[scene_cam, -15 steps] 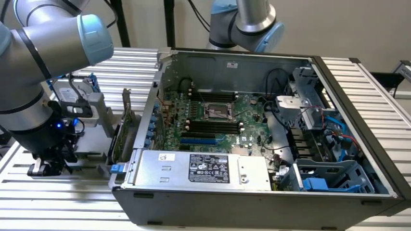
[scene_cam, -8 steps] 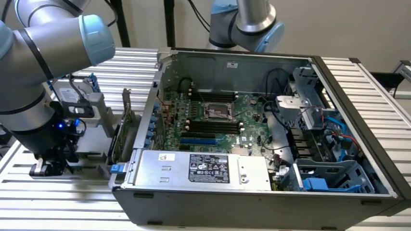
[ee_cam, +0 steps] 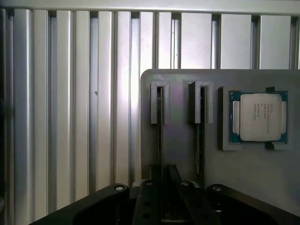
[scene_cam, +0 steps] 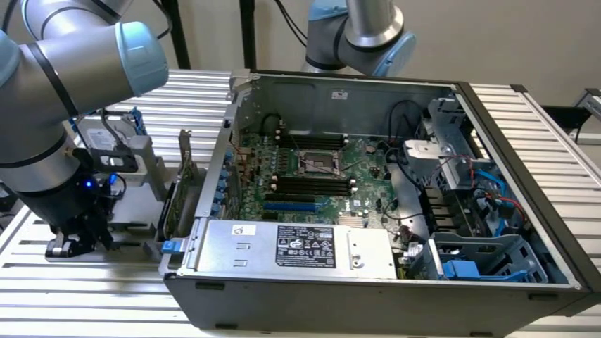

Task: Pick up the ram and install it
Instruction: 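Pick up the ram and move it above insertion slot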

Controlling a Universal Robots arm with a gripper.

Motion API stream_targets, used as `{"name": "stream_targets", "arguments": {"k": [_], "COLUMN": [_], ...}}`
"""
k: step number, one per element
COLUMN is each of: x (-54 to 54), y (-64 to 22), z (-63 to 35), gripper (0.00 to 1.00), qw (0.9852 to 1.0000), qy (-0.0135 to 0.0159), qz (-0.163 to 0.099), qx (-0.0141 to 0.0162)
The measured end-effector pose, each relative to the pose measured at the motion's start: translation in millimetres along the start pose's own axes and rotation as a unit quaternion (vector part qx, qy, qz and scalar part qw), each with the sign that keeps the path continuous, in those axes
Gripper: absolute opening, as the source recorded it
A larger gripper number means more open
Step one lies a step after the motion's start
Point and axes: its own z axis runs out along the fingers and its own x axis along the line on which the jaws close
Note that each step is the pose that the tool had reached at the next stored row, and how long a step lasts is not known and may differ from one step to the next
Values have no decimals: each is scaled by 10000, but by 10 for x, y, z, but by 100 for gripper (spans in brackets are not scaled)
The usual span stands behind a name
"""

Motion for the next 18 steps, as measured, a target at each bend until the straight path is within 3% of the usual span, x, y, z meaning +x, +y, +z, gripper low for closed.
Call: {"name": "stream_targets", "arguments": {"k": [3,4,12,14,18], "x": [0,0,0,0,0], "y": [0,0,0,-1,-1], "z": [0,0,0,2,1], "gripper": [19,14,13,13,13], "qw": [10000,10000,10000,10000,10000], "qy": [0,0,1,13,73], "qz": [0,0,-2,-15,-42], "qx": [-1,-1,-1,0,-2]}}
